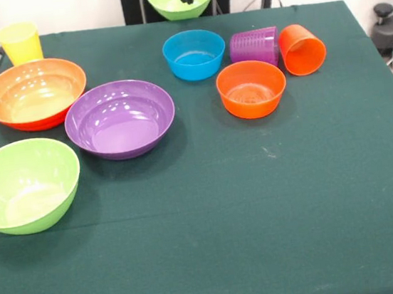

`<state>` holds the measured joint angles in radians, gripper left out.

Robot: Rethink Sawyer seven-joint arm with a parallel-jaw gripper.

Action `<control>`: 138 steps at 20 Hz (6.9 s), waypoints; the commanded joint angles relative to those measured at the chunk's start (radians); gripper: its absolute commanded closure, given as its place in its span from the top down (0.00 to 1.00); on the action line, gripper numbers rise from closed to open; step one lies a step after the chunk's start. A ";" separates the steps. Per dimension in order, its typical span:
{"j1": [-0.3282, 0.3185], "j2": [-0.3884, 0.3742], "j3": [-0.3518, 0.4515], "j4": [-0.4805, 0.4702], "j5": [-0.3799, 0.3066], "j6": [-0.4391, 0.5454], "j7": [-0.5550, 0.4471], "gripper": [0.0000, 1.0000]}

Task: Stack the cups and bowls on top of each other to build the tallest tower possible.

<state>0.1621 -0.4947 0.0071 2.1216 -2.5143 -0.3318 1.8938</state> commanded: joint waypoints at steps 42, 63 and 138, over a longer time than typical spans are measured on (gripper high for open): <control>0.007 -0.085 0.083 0.098 0.007 0.208 -0.090 0.00; 0.041 0.202 -0.082 -0.292 -0.010 0.058 0.139 0.00; 0.214 0.338 -0.376 -0.484 0.218 -0.075 0.154 0.00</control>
<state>0.3939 -0.2173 -0.4853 1.7673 -2.3453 -0.3943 1.9302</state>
